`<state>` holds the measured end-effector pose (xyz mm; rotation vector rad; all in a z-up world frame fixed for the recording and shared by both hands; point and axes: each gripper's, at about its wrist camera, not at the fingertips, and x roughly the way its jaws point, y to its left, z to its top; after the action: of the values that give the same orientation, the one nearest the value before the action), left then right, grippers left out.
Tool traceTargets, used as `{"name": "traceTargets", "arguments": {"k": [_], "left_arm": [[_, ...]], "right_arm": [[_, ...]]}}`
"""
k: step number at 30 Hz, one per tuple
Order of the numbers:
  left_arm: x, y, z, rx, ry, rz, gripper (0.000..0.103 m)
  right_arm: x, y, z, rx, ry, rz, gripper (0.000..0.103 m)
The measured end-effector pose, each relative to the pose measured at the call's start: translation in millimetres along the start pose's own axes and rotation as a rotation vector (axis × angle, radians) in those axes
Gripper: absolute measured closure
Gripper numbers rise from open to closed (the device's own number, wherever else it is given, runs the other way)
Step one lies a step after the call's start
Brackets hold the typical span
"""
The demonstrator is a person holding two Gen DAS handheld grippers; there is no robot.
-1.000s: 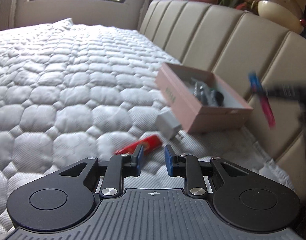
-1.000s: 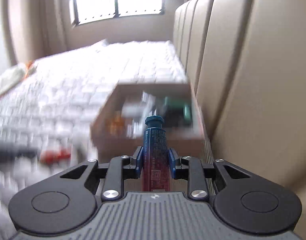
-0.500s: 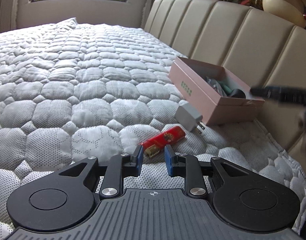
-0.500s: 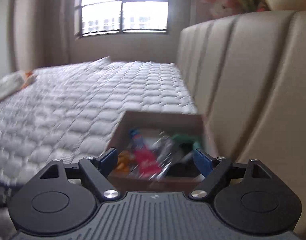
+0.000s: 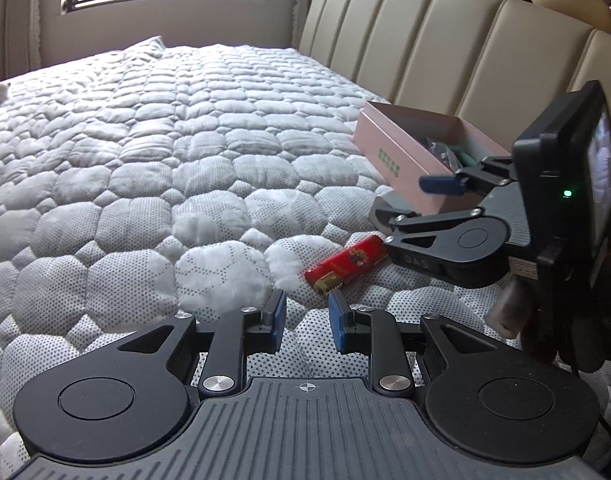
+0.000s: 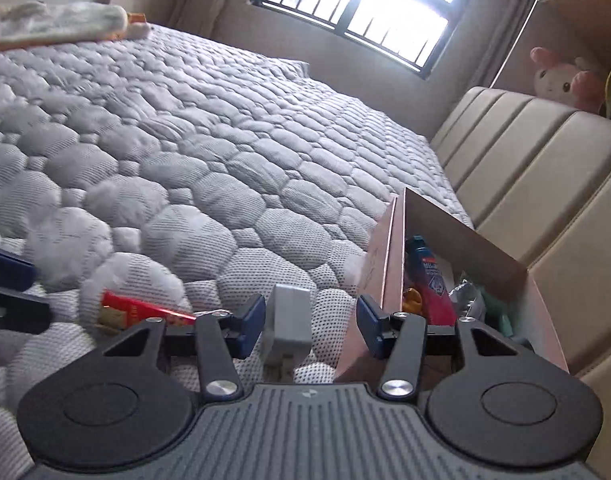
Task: Organize rigid objects
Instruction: 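Grasp the red lighter with the left tool while the right tool reaches for the white charger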
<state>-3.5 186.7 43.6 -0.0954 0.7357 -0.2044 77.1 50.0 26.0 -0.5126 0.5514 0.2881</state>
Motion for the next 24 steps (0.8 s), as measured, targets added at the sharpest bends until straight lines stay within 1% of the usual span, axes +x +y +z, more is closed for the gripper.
{"name": "traceTargets", "arguments": {"k": [1, 3, 4, 5, 10, 13, 15, 17, 18, 19, 20, 21, 22, 23, 24], "left_arm": [[0.0, 0.3, 0.0, 0.000, 0.000, -0.004, 0.078], [2.0, 0.1, -0.3, 0.000, 0.002, -0.012, 0.078], [3.8, -0.4, -0.5, 0.000, 0.005, -0.016, 0.078], [5.1, -1.3, -0.6, 0.003, 0.007, -0.021, 0.078], [10.4, -7.6, 0.6, 0.030, 0.009, -0.064, 0.078], [15.7, -11.1, 4.3, 0.055, 0.002, -0.086, 0.078], [20.0, -9.7, 9.5, 0.052, -0.019, -0.090, 0.078], [27.7, -4.9, 17.6, 0.019, -0.030, -0.094, 0.078], [32.7, -2.2, 21.3, 0.001, -0.024, -0.101, 0.078], [39.7, 1.2, 25.4, -0.019, -0.012, -0.108, 0.078], [45.4, 2.9, 28.2, -0.030, 0.000, -0.115, 0.078], [52.3, 4.2, 31.1, -0.039, 0.014, -0.123, 0.078], [58.5, 4.7, 33.3, -0.044, 0.028, -0.131, 0.078], [63.7, 5.1, 34.4, -0.049, 0.042, -0.135, 0.078], [67.6, 4.5, 34.4, -0.052, 0.054, -0.137, 0.078]], "right_arm": [[3.2, -0.6, 0.1, -0.002, 0.014, 0.007, 0.054], [3.6, -5.1, -1.9, 0.017, 0.049, 0.052, 0.069], [2.7, -7.7, -3.7, 0.029, 0.068, 0.089, 0.081], [-0.4, -10.8, -5.4, 0.046, 0.081, 0.115, 0.083], [-41.9, -34.8, -23.2, 0.130, 0.068, 0.215, 0.083], [-65.7, -56.9, -41.4, 0.174, 0.065, 0.235, 0.083], [-76.5, -71.3, -57.8, 0.195, 0.063, 0.214, 0.083], [-82.7, -82.5, -76.4, 0.197, 0.060, 0.153, 0.083], [-84.3, -88.0, -85.9, 0.202, 0.068, 0.135, 0.083], [-86.0, -93.5, -94.4, 0.218, 0.077, 0.129, 0.079], [-88.1, -99.6, -103.0, 0.241, 0.086, 0.128, 0.067], [-90.3, -104.2, -110.3, 0.261, 0.093, 0.127, 0.060], [-93.4, -107.8, -117.3, 0.274, 0.093, 0.123, 0.049], [-97.1, -110.4, -123.2, 0.283, 0.089, 0.117, 0.043], [-101.4, -112.6, -129.1, 0.287, 0.085, 0.115, 0.042]]}}
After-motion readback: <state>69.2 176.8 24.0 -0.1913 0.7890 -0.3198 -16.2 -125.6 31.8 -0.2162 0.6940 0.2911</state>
